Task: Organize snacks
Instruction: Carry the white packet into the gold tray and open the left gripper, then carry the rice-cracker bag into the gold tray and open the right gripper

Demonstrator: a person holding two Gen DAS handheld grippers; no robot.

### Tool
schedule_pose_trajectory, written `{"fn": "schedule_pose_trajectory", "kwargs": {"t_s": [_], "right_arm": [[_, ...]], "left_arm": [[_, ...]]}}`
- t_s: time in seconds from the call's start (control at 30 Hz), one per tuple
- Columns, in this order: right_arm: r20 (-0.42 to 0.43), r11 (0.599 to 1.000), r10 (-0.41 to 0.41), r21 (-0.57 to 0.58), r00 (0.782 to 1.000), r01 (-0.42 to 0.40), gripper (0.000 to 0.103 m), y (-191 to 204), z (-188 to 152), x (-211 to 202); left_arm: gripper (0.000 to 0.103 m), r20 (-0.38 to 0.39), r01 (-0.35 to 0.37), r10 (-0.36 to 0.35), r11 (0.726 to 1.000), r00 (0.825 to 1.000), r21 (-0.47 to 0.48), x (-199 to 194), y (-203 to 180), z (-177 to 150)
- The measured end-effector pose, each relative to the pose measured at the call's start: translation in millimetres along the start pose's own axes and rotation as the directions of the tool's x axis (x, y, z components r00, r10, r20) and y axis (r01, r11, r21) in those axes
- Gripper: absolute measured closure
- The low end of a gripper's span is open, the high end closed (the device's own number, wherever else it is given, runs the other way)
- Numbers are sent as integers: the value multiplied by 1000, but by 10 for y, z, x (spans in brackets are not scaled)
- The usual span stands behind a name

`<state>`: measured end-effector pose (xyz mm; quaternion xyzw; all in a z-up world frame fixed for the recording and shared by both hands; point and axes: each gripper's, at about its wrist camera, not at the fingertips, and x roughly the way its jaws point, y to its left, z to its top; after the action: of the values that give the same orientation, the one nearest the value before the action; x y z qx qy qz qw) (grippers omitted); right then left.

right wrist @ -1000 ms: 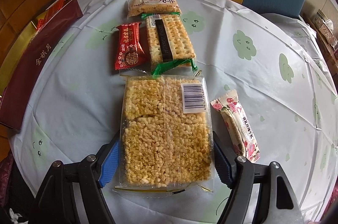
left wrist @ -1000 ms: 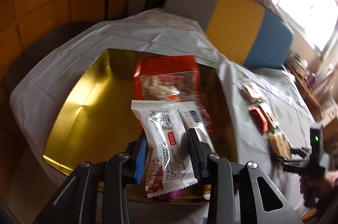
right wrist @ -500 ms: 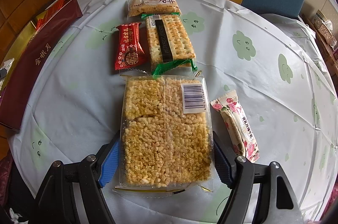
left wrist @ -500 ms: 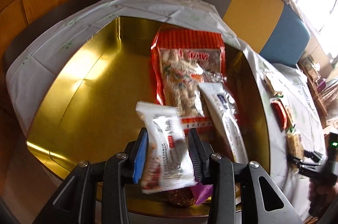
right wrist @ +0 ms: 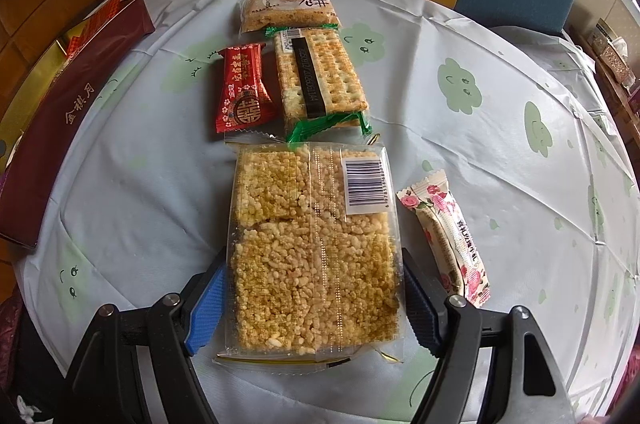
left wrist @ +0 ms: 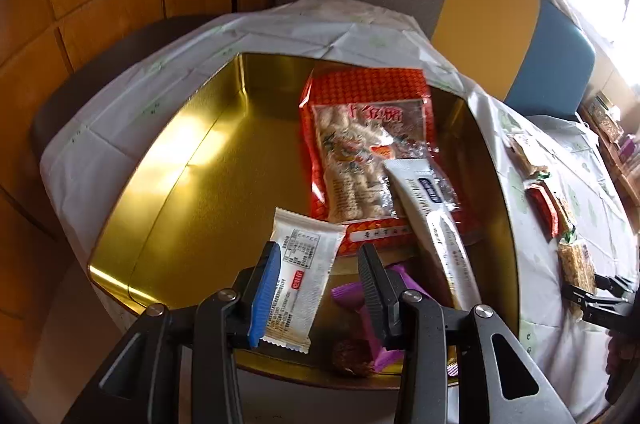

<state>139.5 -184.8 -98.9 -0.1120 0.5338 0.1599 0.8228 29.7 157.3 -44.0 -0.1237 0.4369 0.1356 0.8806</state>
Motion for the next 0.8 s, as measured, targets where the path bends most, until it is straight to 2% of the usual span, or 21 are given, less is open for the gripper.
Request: {"fn": "schedule_pose_trajectory", "kwargs": {"t_s": [0.53, 0.8], "right_arm": [[13, 1000, -23, 14, 1000, 23, 27, 72, -57, -26], [-29, 996, -32, 86, 999, 35, 28, 45, 16, -42]], "left_arm": [[62, 46, -2, 0, 999, 999, 48, -182, -86, -42], [62, 48, -6, 4, 1000, 999, 23, -200, 43, -43]]}}
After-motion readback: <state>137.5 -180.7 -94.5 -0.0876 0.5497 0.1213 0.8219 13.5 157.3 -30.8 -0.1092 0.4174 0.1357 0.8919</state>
